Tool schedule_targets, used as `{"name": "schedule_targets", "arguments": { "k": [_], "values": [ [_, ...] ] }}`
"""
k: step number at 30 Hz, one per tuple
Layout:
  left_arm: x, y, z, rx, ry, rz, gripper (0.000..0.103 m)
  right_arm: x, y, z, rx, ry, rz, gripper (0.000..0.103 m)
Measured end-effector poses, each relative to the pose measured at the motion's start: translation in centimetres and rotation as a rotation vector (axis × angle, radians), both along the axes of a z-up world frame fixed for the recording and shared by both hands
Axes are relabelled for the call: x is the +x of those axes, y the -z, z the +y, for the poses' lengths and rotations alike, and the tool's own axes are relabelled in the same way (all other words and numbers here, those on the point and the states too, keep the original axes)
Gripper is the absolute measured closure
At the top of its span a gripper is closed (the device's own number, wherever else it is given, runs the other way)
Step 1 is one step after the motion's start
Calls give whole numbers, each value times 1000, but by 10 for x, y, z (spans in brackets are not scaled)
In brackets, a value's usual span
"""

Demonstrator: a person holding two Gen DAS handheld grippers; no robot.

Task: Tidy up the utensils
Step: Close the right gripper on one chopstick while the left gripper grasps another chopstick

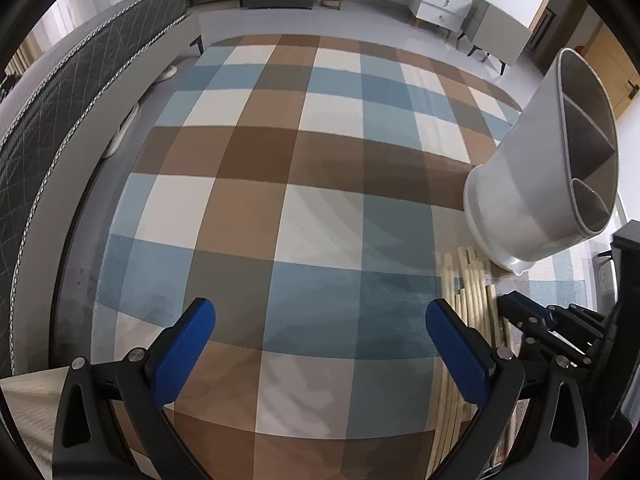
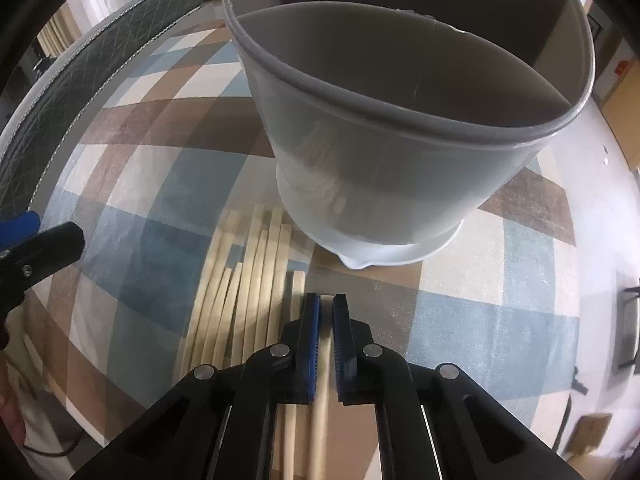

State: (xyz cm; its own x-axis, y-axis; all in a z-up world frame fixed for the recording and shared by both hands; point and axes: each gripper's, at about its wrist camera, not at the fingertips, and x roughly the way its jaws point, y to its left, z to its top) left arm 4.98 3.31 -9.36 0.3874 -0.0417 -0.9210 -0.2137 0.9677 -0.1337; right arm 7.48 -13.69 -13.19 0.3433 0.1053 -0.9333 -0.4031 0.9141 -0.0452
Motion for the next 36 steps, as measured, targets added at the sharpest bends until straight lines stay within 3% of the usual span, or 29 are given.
{"name": "schedule_targets", "arguments": {
  "k": [2,8,14,25,27,34,36],
  "values": [
    [1,3,-4,-11,21,8,1,0,-2,-9,32,25,-5,98],
    [2,5,-27,-19,117,7,1,-5,-39,-53,289,164,-86,98],
    [9,21,-40,-78,145,81,15,-15,-64,-97,454,249,-159,98],
    [15,34,-59,33,157,94,20,-31,-96,-128,578,360,-317,97],
    [15,33,-58,63,149,106,31,-33,-101,-132,589,379,-338,97],
    [22,24,-57,70,146,103,54,-36,-111,-132,605,381,-382,97],
    [28,21,-60,71,152,106,74,-37,-113,-134,606,383,-395,97]
  ]
}}
